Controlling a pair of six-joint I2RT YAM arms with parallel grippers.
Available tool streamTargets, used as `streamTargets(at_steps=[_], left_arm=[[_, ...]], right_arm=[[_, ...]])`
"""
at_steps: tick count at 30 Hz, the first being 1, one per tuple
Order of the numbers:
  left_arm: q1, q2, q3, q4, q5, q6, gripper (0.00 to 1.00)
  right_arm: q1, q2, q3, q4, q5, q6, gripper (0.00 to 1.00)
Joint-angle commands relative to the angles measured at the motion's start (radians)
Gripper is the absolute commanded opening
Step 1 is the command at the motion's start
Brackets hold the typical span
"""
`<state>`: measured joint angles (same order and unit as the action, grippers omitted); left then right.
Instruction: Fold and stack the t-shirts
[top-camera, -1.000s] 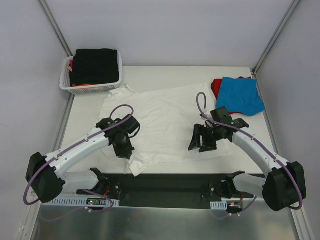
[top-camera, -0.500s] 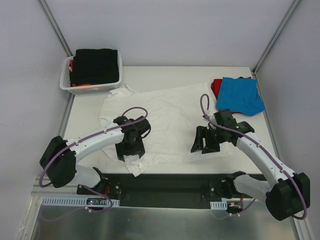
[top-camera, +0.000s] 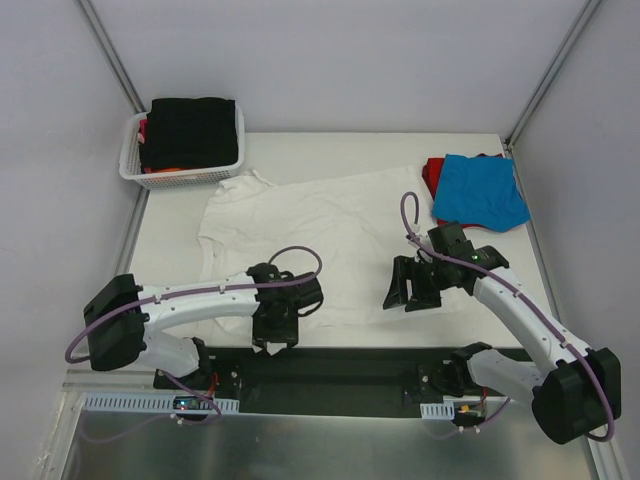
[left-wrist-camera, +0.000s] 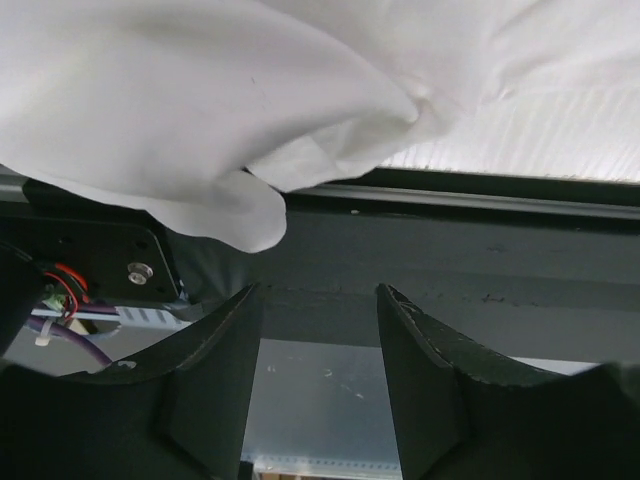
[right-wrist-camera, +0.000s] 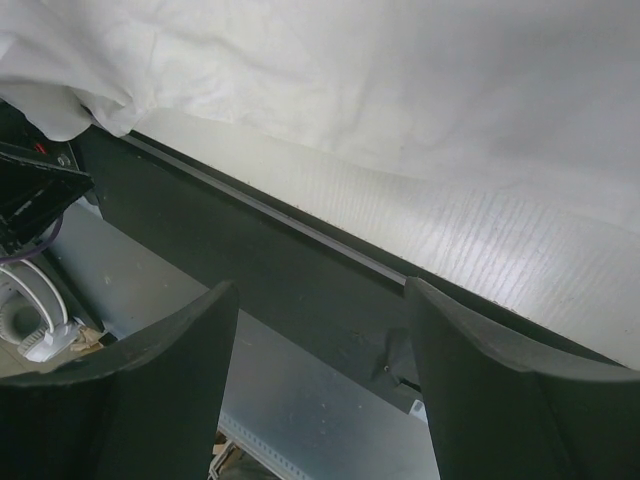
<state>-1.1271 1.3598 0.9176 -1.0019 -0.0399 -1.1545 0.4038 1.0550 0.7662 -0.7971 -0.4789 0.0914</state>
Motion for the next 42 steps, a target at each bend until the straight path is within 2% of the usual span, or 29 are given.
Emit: streamTargets(at_steps=[1, 6, 11, 14, 19, 23, 29, 35, 37, 42], left_arm=[[-0.072, 0.010, -0.058, -0.007, 0.018, -0.112, 0.49], [-0.091, -0.071, -0.183, 0.020, -0.011, -0.230, 0.50], [-0.105, -0.194, -0.256, 0.020, -0.127, -0.324, 0.50], [-0.106, -0.209, -0.261, 0.026, -0.199, -0.335, 0.50], [-0.109, -0.127, -0.244, 0.098, -0.224, -0.266, 0.52], [-0.103, 0.014, -0.168, 0.108, -0.268, -0.208, 0.57], [-0.097, 0.192, -0.048, 0.111, -0.252, -0.175, 0.56], [-0.092, 0.229, 0.055, 0.047, -0.308, -0.174, 0.53], [-0.092, 0.216, 0.050, -0.025, -0.322, -0.232, 0.50], [-0.092, 0.145, -0.039, -0.084, -0.321, -0.327, 0.46]], right_arm=[[0.006, -0.019, 0.008, -0.020, 0.000, -0.025, 0.71], [0.003, -0.049, 0.002, -0.053, 0.009, -0.038, 0.71], [0.001, -0.078, -0.005, -0.082, 0.011, -0.047, 0.71], [0.003, -0.087, -0.005, -0.088, 0.006, -0.047, 0.71], [0.003, -0.093, 0.002, -0.099, 0.005, -0.051, 0.71], [0.003, -0.098, 0.010, -0.103, 0.002, -0.053, 0.71], [0.003, -0.124, 0.007, -0.116, 0.005, -0.050, 0.71], [0.003, -0.161, -0.004, -0.137, 0.011, -0.042, 0.70], [0.001, -0.174, -0.004, -0.143, 0.014, -0.041, 0.71], [0.001, -0.191, -0.011, -0.149, 0.016, -0.036, 0.71]])
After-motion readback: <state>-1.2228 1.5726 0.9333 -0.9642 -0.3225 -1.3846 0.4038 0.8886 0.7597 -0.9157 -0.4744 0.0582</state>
